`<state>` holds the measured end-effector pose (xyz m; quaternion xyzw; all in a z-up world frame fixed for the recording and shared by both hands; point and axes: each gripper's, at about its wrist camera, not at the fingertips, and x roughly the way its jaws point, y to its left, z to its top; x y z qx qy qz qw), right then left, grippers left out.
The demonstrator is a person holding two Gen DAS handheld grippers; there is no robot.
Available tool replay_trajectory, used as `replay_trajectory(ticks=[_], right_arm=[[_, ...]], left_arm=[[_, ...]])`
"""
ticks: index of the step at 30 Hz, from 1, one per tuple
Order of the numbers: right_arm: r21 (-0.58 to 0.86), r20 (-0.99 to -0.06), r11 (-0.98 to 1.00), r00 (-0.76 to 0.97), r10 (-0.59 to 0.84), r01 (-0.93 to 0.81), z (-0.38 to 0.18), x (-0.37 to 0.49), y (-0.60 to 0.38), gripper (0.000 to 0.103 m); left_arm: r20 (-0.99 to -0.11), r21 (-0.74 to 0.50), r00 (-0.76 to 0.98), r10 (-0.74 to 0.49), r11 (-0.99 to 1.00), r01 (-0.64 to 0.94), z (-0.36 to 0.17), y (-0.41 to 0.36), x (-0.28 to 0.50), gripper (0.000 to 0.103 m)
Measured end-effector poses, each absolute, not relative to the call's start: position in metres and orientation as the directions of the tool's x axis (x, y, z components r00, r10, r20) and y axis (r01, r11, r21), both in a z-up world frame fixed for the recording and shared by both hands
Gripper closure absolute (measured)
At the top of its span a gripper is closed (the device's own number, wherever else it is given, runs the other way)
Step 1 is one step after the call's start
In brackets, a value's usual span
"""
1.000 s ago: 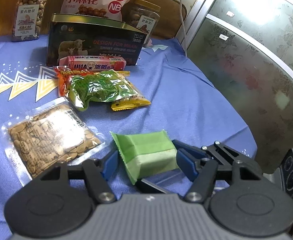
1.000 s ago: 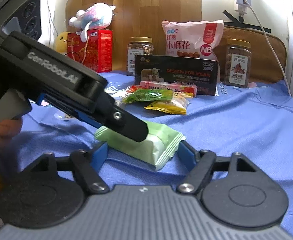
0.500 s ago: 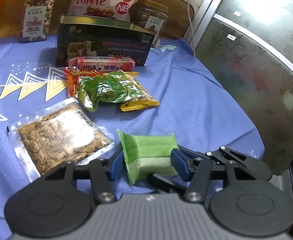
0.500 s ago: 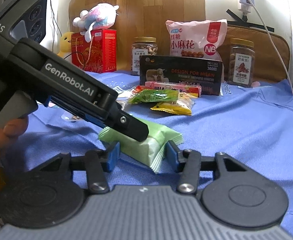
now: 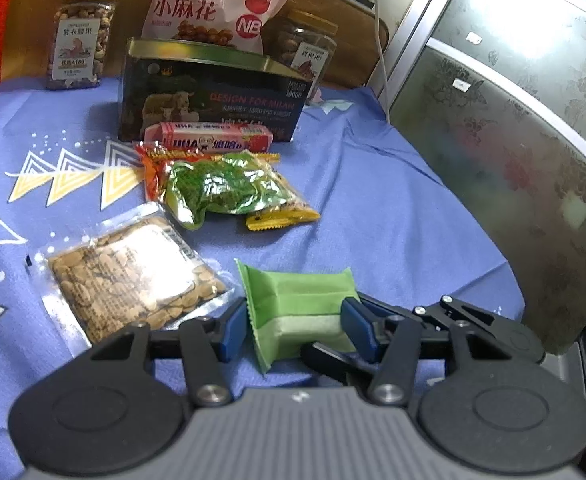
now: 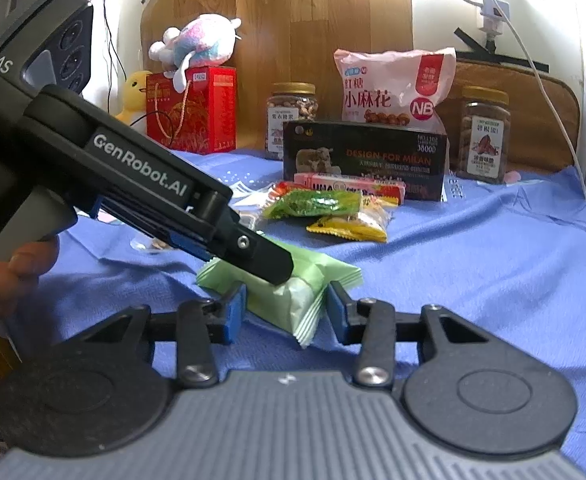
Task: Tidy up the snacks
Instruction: 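Carry the light green pastry into the black tin with the left tool and release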
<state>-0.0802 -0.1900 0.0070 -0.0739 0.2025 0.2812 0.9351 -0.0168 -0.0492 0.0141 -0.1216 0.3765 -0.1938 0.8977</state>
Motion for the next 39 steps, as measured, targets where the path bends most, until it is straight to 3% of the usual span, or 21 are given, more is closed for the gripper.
replay_trajectory(ticks=[11, 22, 39], right_arm=[[-0.130, -0.342, 0.804, 0.787, 0.513, -0.580, 0.045, -0.053, -0.176, 0.057], [-0.223, -0.230, 0.795, 0.823, 0.519, -0.564, 0.085, 0.021, -0.159, 0.057], [-0.199, -0.301, 0.805, 0.816, 0.493, -0.559, 0.068, 0.123, -0.143, 0.057]], left_arm=[[-0.547, -0.326, 0.725, -0.419, 0.904, 0.276, 0.064, -0.037, 0.008, 0.052], [-0.458, -0.261, 0.812, -0.361, 0.928, 0.265, 0.114, -0.033, 0.082, 0.052], [-0.497, -0.316, 0.805, -0.323, 0.932, 0.179, 0.088, -0.014, 0.185, 0.052]])
